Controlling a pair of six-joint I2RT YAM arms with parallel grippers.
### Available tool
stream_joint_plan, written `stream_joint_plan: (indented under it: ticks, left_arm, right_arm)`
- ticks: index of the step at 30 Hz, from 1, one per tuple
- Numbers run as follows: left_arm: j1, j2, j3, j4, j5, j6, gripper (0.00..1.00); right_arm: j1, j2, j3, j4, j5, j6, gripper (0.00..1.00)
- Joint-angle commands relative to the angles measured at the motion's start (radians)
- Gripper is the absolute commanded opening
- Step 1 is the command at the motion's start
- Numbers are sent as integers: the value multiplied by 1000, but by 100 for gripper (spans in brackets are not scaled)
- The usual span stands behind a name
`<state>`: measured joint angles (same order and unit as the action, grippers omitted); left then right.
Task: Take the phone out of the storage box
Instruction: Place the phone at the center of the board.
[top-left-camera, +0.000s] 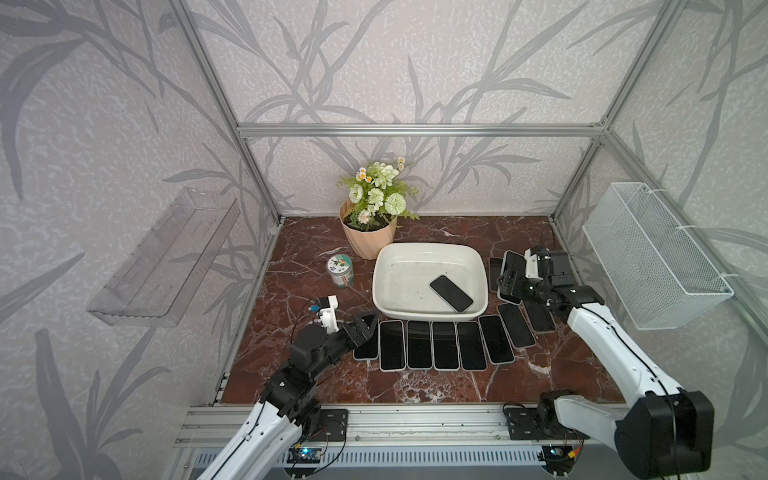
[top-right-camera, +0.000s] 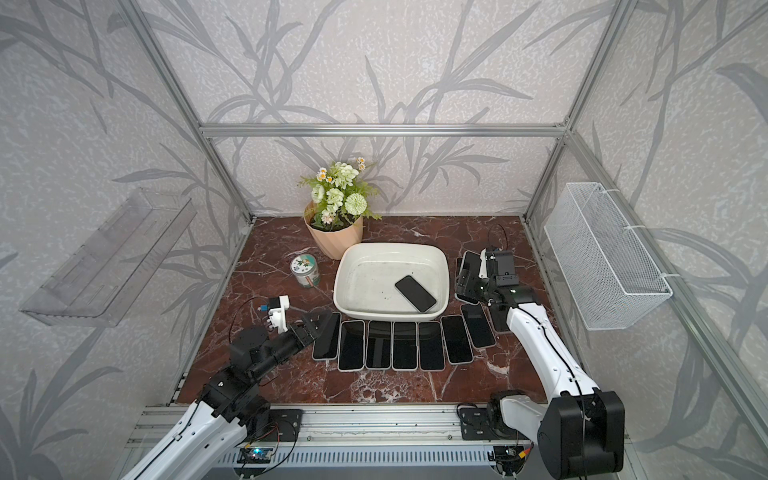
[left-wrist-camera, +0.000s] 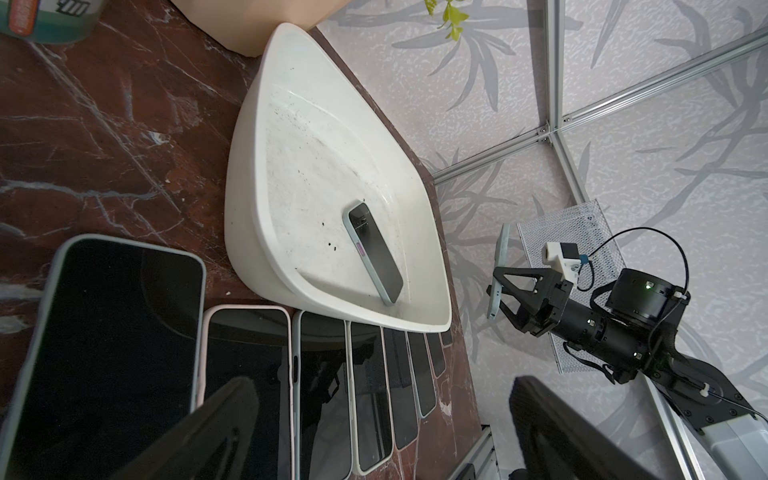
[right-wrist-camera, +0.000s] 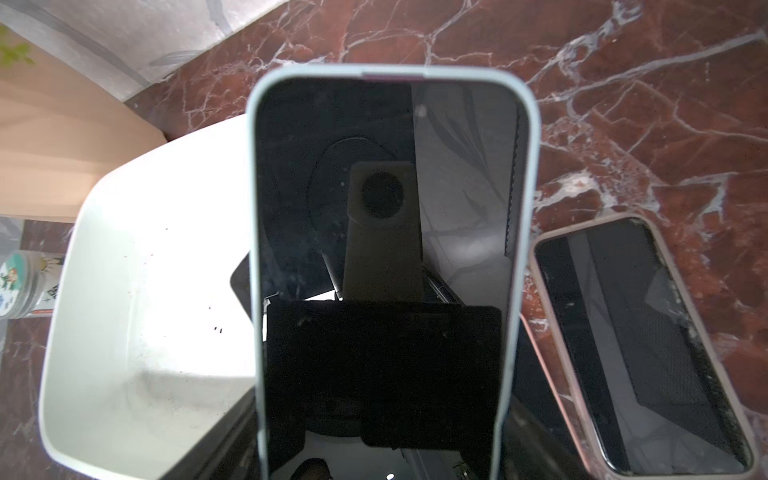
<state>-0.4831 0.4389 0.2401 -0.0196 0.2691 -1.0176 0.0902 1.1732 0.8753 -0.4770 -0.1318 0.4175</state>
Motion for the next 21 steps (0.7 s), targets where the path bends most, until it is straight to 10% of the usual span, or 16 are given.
stream_joint_plan:
  ticks: [1,21]
  left_arm:
    - [-1,93,47,66,51,57,100]
    - [0,508,321,46,199,312,100]
  right_arm:
    - [-8,19,38,8,58,-26,74]
    - [-168,574,657,-126,125,-114,74]
